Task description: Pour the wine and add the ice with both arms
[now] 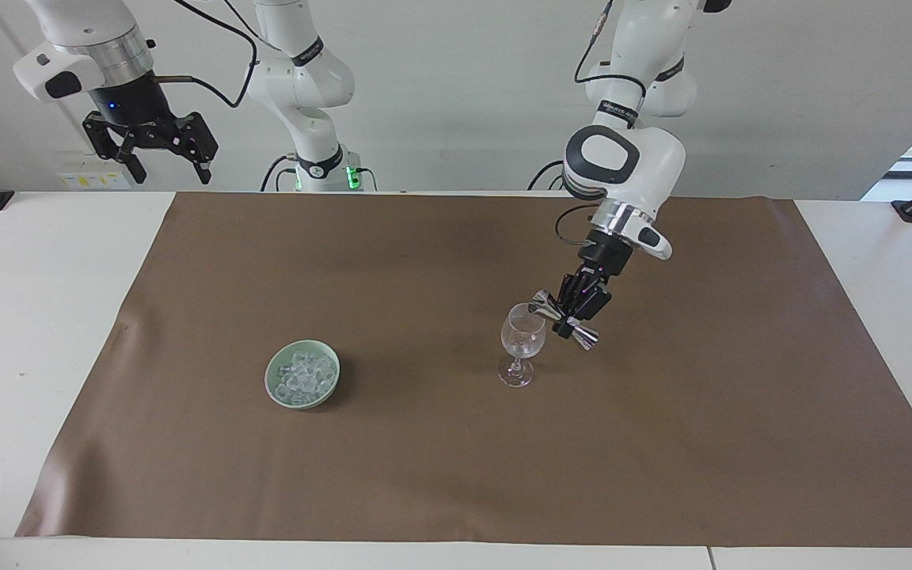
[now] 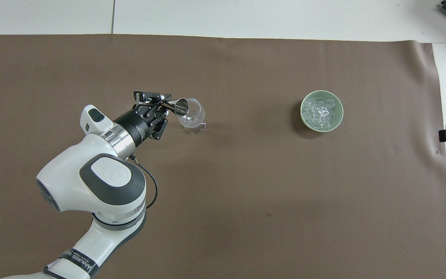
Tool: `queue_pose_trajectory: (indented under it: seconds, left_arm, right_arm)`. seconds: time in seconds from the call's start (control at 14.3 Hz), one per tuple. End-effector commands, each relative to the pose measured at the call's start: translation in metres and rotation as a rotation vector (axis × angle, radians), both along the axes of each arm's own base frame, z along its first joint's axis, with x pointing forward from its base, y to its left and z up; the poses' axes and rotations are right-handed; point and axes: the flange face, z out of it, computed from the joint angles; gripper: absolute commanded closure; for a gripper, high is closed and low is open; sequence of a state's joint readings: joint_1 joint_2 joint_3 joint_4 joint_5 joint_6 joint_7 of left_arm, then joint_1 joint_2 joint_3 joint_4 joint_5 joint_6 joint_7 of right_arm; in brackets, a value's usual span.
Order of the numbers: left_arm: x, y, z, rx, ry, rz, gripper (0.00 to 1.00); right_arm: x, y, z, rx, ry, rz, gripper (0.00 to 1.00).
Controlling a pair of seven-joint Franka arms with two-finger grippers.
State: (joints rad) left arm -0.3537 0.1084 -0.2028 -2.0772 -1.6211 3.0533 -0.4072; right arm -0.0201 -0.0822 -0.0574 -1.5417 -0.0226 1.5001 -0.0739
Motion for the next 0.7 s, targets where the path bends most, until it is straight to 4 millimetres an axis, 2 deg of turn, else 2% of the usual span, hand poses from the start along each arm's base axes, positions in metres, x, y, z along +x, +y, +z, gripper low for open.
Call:
queue_pose_trajectory:
  seconds: [0.0, 0.63]
  left_arm:
    - [-0.0085, -0.0034, 0.0034, 0.041, -0.024, -0.004, 1.0]
    - [-0.0143, -0.0077, 0.005, 0.121, -0.075, -0.026, 1.0]
  right_arm:
    - [-0.0025, -0.0041, -0.0003, -0.001, 0.009, 0.016, 0.0]
    - [-0.0015, -0.0018, 0.0004, -0.002, 0.001, 0.019, 0.0]
